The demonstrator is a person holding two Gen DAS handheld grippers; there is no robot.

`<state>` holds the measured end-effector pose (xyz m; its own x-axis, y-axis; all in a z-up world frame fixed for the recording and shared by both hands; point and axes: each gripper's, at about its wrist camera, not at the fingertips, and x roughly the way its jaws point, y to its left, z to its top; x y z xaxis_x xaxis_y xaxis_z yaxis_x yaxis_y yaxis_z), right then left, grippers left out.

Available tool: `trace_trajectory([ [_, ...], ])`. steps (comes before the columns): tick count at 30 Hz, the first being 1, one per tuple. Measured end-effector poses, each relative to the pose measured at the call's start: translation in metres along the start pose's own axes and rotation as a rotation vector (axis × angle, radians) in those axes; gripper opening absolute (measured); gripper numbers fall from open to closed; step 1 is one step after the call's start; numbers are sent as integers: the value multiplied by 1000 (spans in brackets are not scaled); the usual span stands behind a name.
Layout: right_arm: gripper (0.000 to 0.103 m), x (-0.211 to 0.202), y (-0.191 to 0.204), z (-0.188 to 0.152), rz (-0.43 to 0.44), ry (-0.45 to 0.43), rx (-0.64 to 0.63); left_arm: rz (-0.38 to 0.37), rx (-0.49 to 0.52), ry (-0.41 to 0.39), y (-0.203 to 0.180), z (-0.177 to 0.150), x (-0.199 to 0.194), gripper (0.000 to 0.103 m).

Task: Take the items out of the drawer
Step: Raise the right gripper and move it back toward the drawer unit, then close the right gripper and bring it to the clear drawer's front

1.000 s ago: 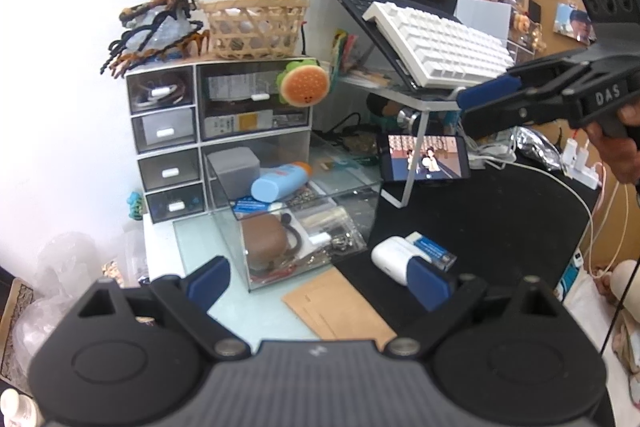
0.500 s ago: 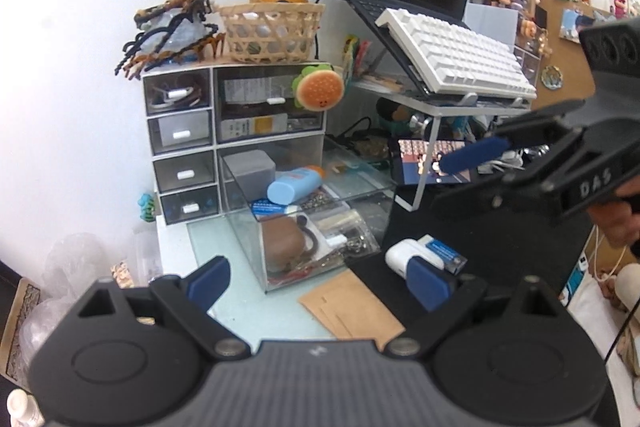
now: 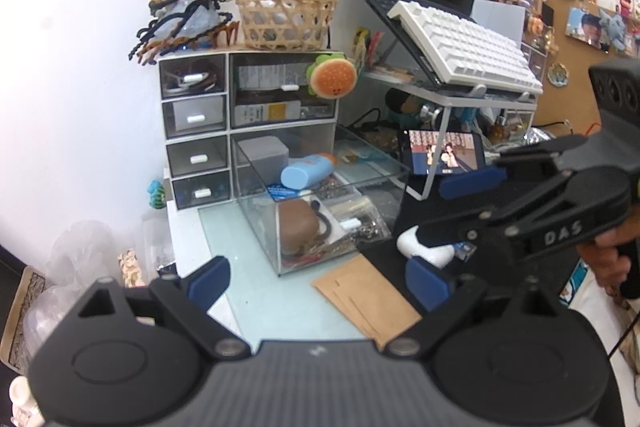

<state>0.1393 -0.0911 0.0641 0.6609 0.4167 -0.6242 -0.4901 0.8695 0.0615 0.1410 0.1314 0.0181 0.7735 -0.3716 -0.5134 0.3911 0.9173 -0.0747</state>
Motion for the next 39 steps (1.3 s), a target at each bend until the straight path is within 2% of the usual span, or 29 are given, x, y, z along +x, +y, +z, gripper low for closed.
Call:
trace_trajectory([
  [3,65,5,0,-6,-32,-21,15,0,4,0,2,0,1,96],
  [11,63,20,8,-17,-143,-98,69,-3,-16,4,11,-2,4,96],
  [20,60,38,13,-28,-129,-158,138,21,-8,27,19,-5,9,96],
  [25,42,44,11,-29,-126,-164,159,28,-19,40,27,-7,13,96],
  [33,38,55,6,-25,-130,-170,205,29,-20,44,32,-4,18,96],
  [39,38,67,12,-20,-106,-131,189,8,-36,45,36,-4,18,96],
])
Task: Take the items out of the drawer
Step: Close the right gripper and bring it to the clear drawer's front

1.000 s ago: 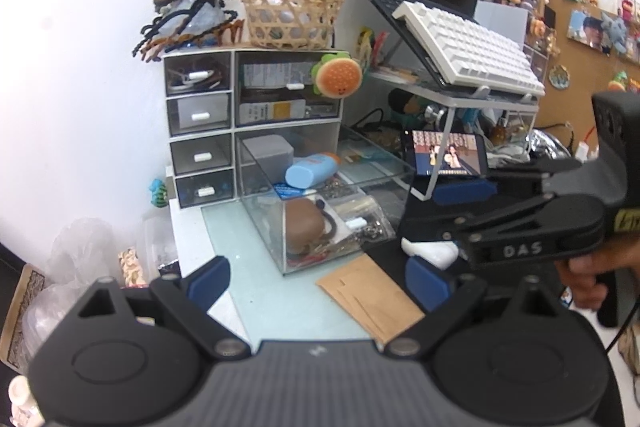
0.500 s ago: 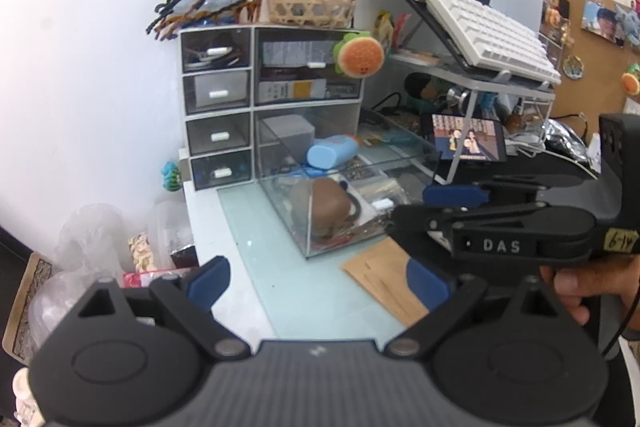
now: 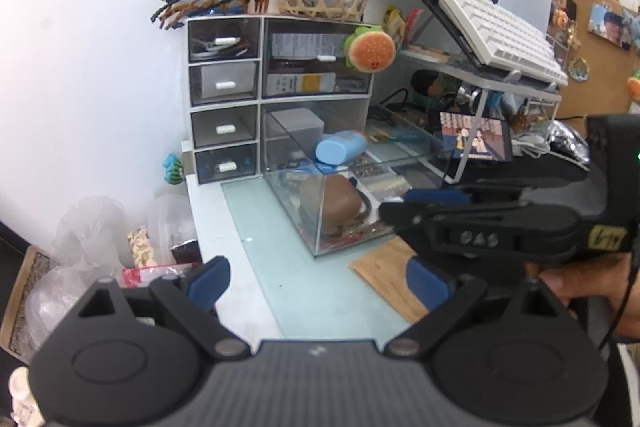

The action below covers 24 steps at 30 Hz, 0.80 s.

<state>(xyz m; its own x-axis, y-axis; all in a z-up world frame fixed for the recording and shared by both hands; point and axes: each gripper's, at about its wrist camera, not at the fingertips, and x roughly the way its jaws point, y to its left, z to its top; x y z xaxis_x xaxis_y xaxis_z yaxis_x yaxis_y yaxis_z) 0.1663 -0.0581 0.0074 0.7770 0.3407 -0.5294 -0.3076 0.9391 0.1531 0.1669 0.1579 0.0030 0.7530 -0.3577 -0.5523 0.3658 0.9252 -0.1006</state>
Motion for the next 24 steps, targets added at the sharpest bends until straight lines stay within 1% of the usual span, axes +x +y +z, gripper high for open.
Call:
trace_trajectory([
  [3,37,1,3,1,-15,4,7,4,5,-5,1,1,-2,96],
  [5,34,-2,0,2,-13,-2,23,4,4,-5,2,2,-2,96],
  [7,26,-5,-2,3,-11,-20,24,4,7,-4,4,1,-2,96],
  [11,24,-10,0,5,20,-57,-15,10,2,4,7,-1,1,96],
  [16,12,-3,0,7,33,-29,-20,12,-13,-1,9,-3,1,96],
  [18,10,0,0,8,36,-17,-23,10,-12,-1,10,-4,0,96],
  [19,8,1,0,9,37,-15,-24,9,-13,1,11,-5,0,96],
  [24,6,12,3,18,15,5,-23,0,-19,-10,16,-7,-3,96],
])
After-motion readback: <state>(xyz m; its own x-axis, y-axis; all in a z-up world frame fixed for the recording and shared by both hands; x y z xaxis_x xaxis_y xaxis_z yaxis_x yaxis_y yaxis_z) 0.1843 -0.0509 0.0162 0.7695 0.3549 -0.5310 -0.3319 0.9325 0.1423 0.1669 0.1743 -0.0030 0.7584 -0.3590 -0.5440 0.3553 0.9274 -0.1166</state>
